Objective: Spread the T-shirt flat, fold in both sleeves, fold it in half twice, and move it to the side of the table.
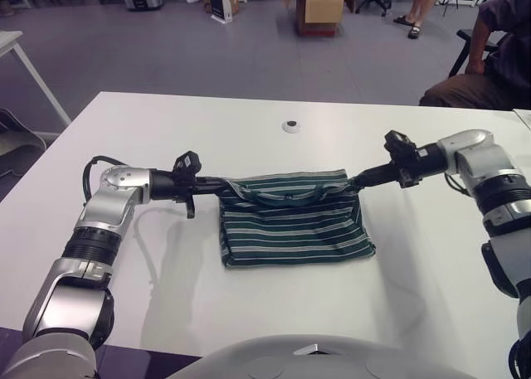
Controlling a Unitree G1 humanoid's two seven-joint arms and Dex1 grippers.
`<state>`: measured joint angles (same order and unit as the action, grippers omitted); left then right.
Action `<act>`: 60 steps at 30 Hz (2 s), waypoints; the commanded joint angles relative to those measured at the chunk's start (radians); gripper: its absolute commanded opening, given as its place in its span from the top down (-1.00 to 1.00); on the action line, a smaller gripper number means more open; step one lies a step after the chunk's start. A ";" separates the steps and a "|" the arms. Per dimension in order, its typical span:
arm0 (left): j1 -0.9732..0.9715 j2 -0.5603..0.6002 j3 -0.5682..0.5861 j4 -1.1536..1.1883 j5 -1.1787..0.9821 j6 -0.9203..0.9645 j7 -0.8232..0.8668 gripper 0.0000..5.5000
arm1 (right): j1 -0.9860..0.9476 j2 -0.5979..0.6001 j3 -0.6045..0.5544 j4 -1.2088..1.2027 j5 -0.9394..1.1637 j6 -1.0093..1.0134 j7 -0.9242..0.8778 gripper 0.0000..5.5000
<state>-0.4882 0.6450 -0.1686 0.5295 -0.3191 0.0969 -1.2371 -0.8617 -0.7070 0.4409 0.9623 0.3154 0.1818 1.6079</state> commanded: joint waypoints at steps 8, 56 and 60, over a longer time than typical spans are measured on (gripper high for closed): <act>-0.116 -0.123 0.064 0.353 0.078 -0.094 0.044 1.00 | -0.096 0.147 -0.183 0.310 -0.164 -0.089 -0.221 0.99; 0.212 -0.164 0.383 -0.507 -0.050 0.222 0.647 0.15 | 0.087 0.043 -0.025 -0.189 -0.697 -0.372 -0.846 -0.01; 0.230 -0.149 0.314 -0.600 -0.038 0.246 0.621 0.15 | 0.167 0.118 -0.088 -0.305 -0.528 -0.345 -0.707 -0.01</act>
<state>-0.2751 0.4782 0.1688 -0.0342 -0.3767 0.3229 -0.6044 -0.7325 -0.6161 0.3697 0.7023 -0.2558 -0.1790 0.8561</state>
